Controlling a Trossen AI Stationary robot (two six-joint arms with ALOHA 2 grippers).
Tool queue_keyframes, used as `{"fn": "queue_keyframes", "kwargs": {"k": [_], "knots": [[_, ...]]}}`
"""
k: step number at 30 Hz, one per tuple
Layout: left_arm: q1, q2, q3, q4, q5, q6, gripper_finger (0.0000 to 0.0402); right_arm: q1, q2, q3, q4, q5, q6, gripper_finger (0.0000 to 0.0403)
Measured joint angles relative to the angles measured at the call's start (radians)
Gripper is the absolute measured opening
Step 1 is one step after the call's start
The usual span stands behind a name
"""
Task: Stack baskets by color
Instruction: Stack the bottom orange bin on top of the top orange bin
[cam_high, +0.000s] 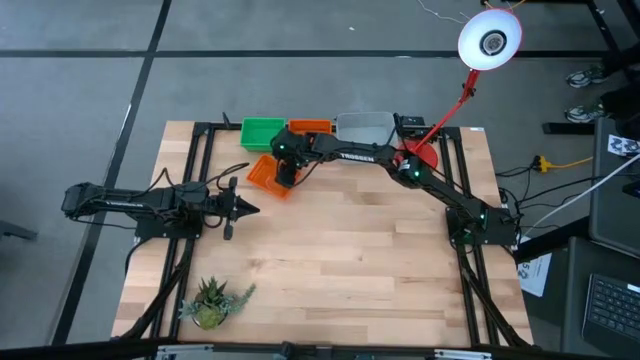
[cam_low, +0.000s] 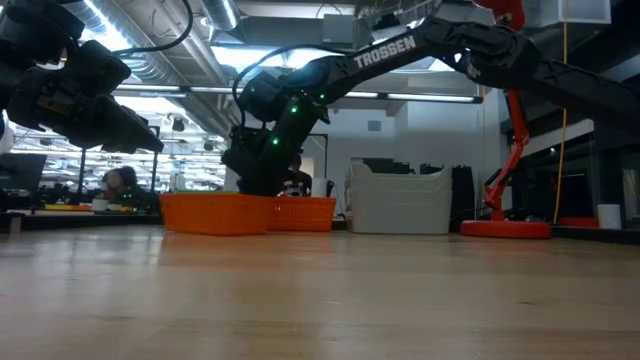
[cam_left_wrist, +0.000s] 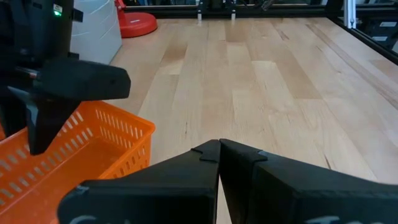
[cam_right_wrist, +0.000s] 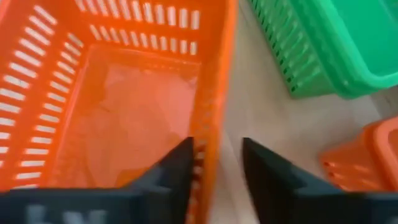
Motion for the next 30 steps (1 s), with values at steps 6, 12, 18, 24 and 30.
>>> {"fn": "queue_keyframes", "kwargs": {"k": [6, 12, 18, 24, 30], "knots": [[0.000, 0.000, 0.000, 0.000, 0.000, 0.000, 0.0000, 0.015, -0.008, 0.011, -0.057, -0.062, -0.053, 0.0015], [0.000, 0.000, 0.000, 0.000, 0.000, 0.000, 0.0000, 0.045, -0.122, 0.019, -0.161, -0.105, -0.173, 0.0004], [0.000, 0.000, 0.000, 0.000, -0.001, 0.000, 0.0000, 0.025, -0.275, 0.021, -0.284, 0.065, -0.521, 0.0003], [0.000, 0.000, 0.000, 0.000, -0.001, 0.000, 0.0000, -0.079, -0.333, 0.023, -0.146, 0.150, -0.754, 0.0002], [0.000, 0.000, 0.000, 0.000, 0.000, 0.000, 0.0000, -0.227, -0.300, 0.002, -0.164, -0.044, -0.749, 0.0001]]}}
